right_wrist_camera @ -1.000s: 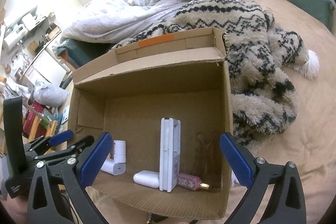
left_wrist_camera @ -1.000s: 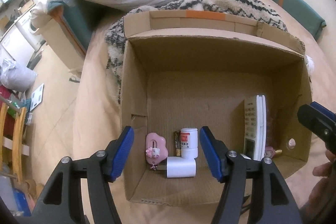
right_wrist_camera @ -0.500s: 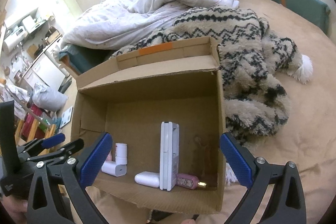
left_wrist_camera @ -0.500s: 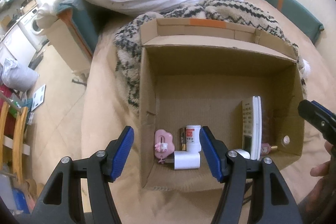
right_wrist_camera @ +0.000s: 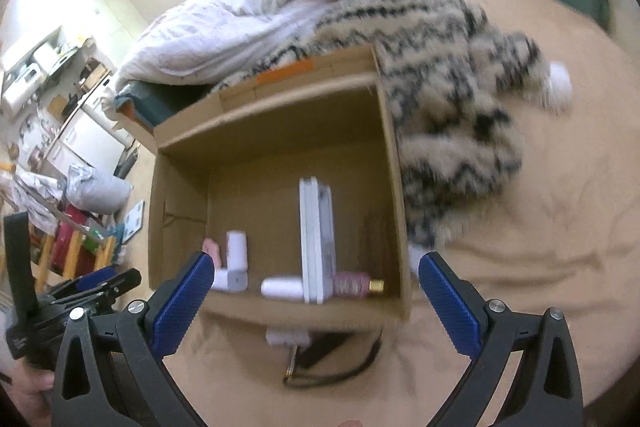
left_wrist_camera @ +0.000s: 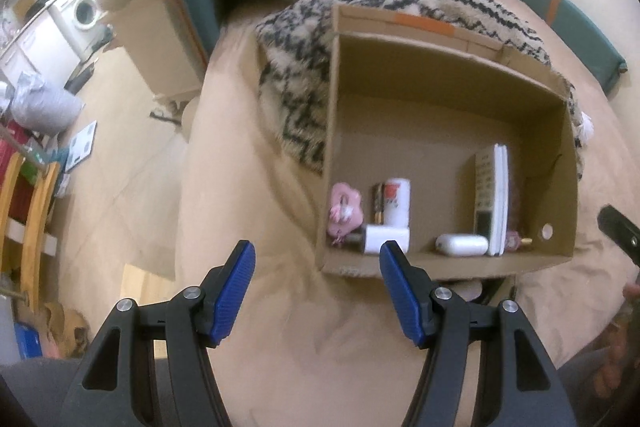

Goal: Organize rigid objects
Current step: 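Withdraw both grippers from the box toward the items beside it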

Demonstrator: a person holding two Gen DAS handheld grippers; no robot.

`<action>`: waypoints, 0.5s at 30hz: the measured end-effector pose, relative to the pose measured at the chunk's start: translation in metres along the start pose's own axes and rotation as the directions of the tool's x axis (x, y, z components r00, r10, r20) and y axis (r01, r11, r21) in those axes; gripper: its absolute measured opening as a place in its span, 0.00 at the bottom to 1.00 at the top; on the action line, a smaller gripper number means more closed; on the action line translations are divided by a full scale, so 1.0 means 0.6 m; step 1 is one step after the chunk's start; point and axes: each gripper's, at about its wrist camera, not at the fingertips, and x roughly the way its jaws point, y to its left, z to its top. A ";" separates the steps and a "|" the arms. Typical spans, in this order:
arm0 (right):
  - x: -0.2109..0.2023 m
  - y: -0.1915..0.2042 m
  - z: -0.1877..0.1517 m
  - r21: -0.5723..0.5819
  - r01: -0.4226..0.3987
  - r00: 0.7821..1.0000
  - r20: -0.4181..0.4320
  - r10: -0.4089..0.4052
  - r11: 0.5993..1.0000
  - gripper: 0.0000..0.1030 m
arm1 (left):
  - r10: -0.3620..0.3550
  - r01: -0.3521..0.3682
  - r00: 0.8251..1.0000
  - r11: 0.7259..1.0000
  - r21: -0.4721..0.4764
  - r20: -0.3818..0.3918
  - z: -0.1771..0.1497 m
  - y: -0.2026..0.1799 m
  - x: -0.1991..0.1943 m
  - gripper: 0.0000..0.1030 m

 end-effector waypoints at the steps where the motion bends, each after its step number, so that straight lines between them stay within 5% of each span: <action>1: 0.000 -0.004 -0.007 0.017 -0.009 1.000 -0.011 0.009 1.000 1.00 | -0.001 0.001 1.000 1.000 -0.008 -0.004 -0.003 0.004 0.002 0.60; 7: 0.022 -0.014 -0.046 0.058 -0.003 0.994 -0.106 0.010 0.998 1.00 | -0.006 0.004 0.999 0.999 -0.050 -0.038 -0.015 0.017 0.018 0.60; 13: 0.078 -0.001 -0.081 0.069 -0.041 0.966 -0.251 0.057 0.997 1.00 | -0.024 0.020 0.998 0.997 -0.068 -0.060 -0.015 0.014 0.022 0.60; 15: 0.103 0.018 -0.089 0.033 -0.064 0.950 -0.305 0.071 0.997 0.89 | -0.022 0.017 0.998 0.997 -0.075 -0.064 -0.013 0.013 0.022 0.60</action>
